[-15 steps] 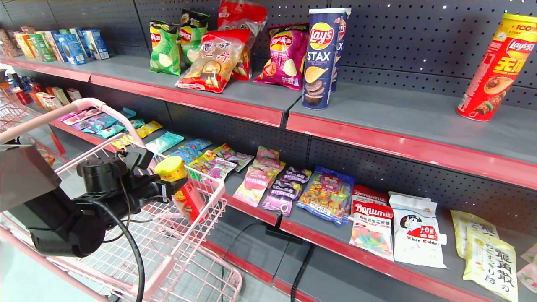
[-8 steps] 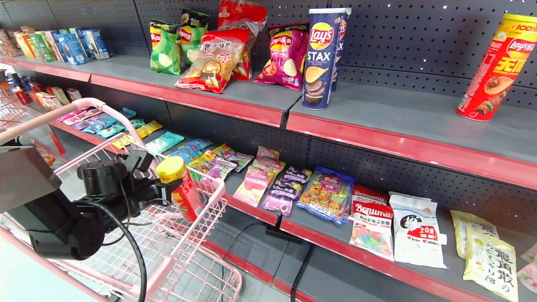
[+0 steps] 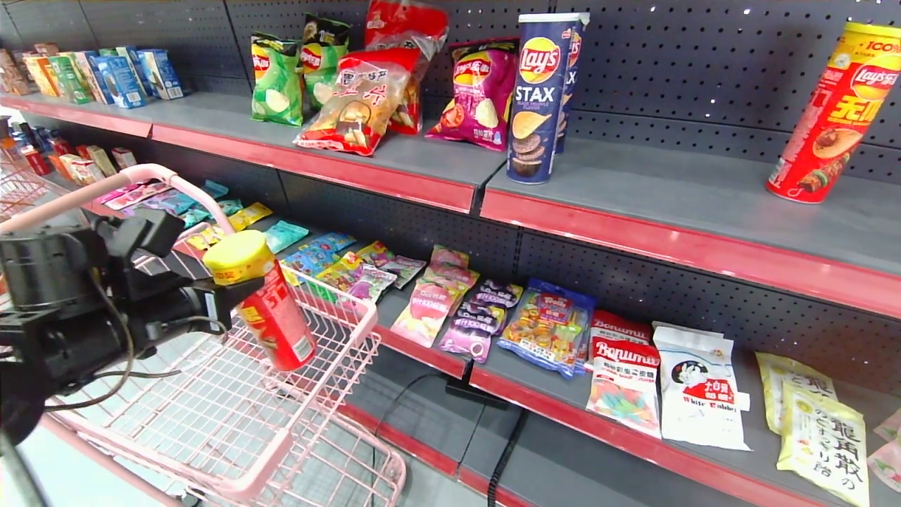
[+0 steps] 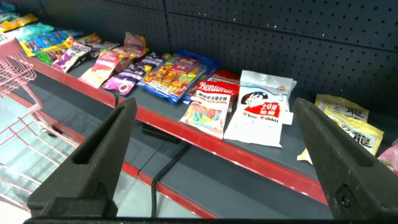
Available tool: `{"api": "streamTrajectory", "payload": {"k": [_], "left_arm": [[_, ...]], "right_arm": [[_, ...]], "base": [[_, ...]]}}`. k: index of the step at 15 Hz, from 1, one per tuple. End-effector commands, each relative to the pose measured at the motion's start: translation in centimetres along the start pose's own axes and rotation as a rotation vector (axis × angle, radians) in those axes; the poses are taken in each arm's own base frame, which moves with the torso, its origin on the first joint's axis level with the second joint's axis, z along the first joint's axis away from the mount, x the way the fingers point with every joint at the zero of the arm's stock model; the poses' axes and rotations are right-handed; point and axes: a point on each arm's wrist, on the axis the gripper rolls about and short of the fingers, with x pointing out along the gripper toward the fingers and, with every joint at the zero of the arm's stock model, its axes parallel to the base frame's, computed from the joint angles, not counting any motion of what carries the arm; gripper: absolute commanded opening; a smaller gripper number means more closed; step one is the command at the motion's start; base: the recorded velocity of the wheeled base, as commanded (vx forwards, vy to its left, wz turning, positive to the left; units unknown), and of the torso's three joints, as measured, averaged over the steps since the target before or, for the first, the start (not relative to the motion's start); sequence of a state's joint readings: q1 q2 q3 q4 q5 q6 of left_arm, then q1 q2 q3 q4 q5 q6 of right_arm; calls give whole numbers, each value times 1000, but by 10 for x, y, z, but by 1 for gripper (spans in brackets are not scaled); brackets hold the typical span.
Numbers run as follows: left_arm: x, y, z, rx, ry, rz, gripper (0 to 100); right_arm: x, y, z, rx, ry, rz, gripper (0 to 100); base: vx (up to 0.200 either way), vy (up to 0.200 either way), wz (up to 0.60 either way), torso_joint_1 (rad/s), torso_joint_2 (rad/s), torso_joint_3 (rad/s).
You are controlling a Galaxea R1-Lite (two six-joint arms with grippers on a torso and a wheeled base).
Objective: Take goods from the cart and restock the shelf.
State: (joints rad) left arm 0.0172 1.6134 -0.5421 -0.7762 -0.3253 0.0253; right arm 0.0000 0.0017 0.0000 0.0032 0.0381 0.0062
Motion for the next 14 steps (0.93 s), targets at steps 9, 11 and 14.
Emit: {"api": "streamTrajectory", "payload": {"k": [9, 11, 14], "left_arm": [[-216, -72, 3, 77, -251, 50, 0], [-216, -72, 7, 84, -260, 51, 0], [-220, -73, 5, 99, -273, 54, 0]], "right_arm": [[0, 0, 0, 3, 0, 8, 100], [0, 0, 0, 3, 0, 8, 100], [0, 0, 0, 3, 0, 8, 100]], "base": [[0, 0, 0, 25, -81, -51], [0, 0, 0, 163, -471, -305], [0, 0, 0, 199, -536, -349]]}}
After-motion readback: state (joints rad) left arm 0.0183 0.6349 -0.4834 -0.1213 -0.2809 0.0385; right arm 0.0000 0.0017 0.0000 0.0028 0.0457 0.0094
